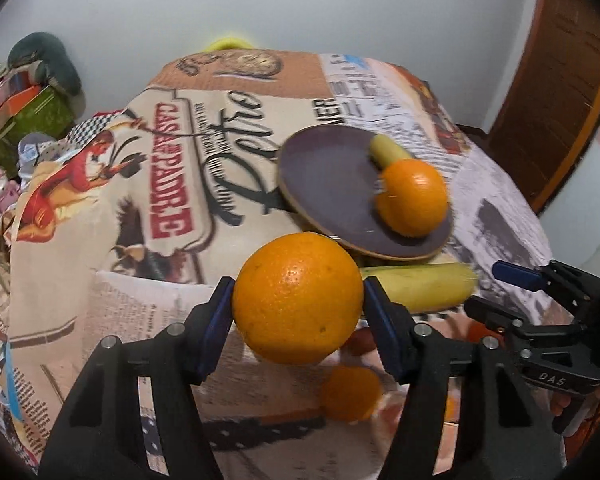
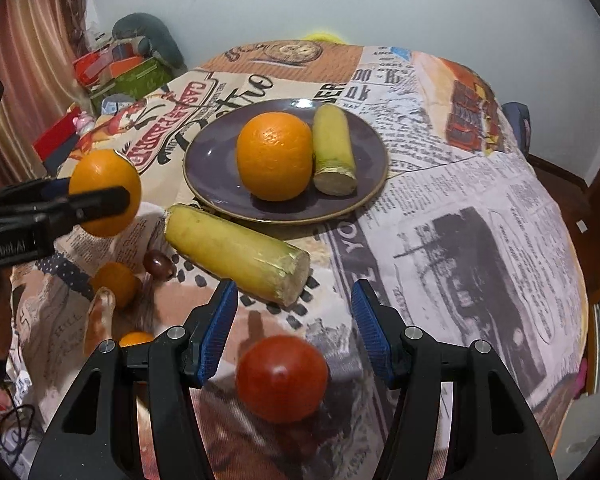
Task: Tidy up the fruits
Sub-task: 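Grasp another orange with the left tool while the right tool grasps the long sugarcane, then lift the long sugarcane with the right tool while the left tool holds the orange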
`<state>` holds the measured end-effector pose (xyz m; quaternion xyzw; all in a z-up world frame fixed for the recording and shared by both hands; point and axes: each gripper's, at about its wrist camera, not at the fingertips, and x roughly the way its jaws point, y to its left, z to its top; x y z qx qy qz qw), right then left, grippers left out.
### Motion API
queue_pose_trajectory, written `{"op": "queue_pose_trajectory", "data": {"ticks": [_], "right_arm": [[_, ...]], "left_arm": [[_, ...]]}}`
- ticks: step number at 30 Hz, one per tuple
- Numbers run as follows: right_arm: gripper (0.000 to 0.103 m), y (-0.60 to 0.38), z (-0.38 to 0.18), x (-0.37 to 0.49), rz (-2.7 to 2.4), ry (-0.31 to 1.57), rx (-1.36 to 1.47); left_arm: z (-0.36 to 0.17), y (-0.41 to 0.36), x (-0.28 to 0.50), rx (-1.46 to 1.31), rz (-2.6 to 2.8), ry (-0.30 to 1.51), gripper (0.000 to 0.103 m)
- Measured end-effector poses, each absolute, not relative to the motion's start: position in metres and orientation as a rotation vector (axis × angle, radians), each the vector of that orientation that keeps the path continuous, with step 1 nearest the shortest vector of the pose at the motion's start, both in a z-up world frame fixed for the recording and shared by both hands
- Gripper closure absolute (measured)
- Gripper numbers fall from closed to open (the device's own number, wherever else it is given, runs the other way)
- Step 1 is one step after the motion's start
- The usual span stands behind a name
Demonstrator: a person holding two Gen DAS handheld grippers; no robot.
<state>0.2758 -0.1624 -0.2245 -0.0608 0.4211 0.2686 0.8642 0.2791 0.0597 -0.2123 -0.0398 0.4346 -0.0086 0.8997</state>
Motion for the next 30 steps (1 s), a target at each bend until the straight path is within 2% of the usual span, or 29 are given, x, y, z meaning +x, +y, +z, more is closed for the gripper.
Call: {"op": "queue_pose_trajectory", "data": {"ticks": [4, 8, 16, 19, 25, 30], "right_arm": [[0.047, -0.153, -0.231, 0.286, 0.595, 0.905, -0.136], [0.038, -0.145, -0.236, 0.292, 0.624, 0.912, -0.139], [0.030, -0.130, -0.241, 0.291, 0.657, 0.900, -0.204], [0.035, -0.135, -0.240, 0.291, 0.666, 0.895, -0.195], [0.055, -0.142, -0.236, 0.280, 0.696, 0.916, -0.175], [0.065, -0.139, -0.230, 0.263, 0.724, 0.910, -0.212]], "left_arm": [[-0.224, 0.065, 0.287, -0.091, -0.016, 0.925, 0.040], [-0.232, 0.059, 0.295, -0.069, -0.034, 0.934, 0.040], [-0.237, 0.052, 0.300, -0.069, -0.052, 0.932, 0.040], [-0.237, 0.049, 0.300, -0.062, -0.052, 0.932, 0.040], [-0.234, 0.049, 0.291, -0.069, -0.051, 0.933, 0.040], [-0.222, 0.056, 0.273, -0.073, -0.034, 0.911, 0.040]]}}
